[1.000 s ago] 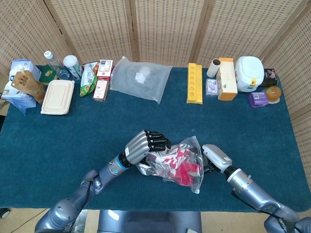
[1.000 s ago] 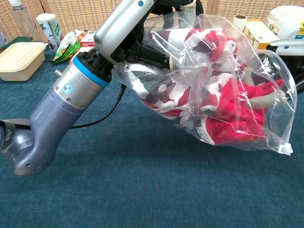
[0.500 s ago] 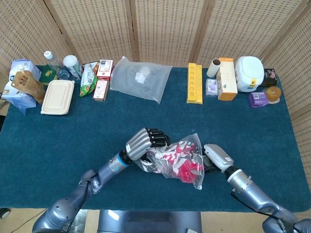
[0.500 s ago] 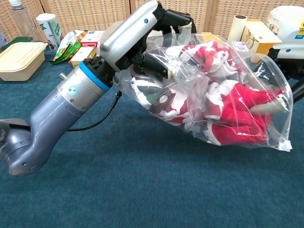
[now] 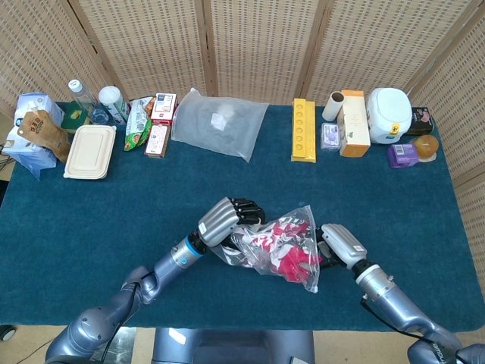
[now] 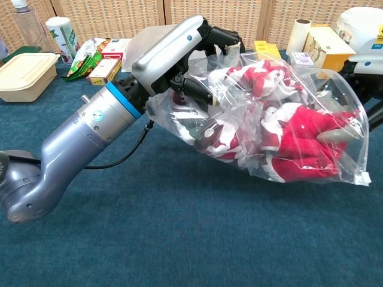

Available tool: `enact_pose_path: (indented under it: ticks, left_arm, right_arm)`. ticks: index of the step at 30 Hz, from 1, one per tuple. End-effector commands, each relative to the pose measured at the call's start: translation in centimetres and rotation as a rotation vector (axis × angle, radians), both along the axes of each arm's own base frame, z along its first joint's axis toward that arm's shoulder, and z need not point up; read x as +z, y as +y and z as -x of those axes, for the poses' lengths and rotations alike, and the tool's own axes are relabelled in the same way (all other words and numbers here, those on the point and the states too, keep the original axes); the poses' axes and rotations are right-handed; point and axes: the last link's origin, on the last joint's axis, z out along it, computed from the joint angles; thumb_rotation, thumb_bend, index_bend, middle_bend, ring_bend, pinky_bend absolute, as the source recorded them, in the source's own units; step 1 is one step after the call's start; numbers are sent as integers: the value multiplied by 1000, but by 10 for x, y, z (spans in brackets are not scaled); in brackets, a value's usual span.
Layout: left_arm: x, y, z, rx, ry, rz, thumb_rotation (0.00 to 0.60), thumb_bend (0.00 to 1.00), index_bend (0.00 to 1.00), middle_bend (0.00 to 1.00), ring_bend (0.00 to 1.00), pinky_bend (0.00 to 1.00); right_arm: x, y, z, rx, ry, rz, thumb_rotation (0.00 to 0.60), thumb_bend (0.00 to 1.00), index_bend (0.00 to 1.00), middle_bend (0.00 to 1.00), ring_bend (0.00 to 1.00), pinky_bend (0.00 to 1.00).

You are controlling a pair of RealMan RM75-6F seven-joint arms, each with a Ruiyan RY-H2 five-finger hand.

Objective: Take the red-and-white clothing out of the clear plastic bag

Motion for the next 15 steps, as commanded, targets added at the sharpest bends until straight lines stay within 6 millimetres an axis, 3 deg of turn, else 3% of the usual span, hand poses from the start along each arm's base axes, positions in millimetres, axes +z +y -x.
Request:
enact_pose_path:
  ticks: [1, 6, 8, 15]
  left_arm:
    - [-3, 3, 2, 23, 16, 31, 600, 128, 389, 379, 360, 489]
    - [-7, 15, -4, 58, 101, 149, 600, 66, 97, 239, 245, 405]
    - [-6, 17, -8, 72, 115, 192, 600, 55, 28, 208, 209, 377]
    - [12, 30, -29, 163, 143, 340, 600, 41, 0, 160, 141, 319]
  right_arm:
    - [0, -1, 3, -4, 19, 16, 600, 379, 768, 758, 853, 789]
    - [1, -2, 7, -2, 83, 78, 600, 380, 772, 762, 855, 797]
    - [0, -2, 7, -7, 92, 88, 600, 379, 774, 763, 856, 799]
    - [-3, -2, 11, -31, 126, 123, 600, 380, 774, 763, 857, 804]
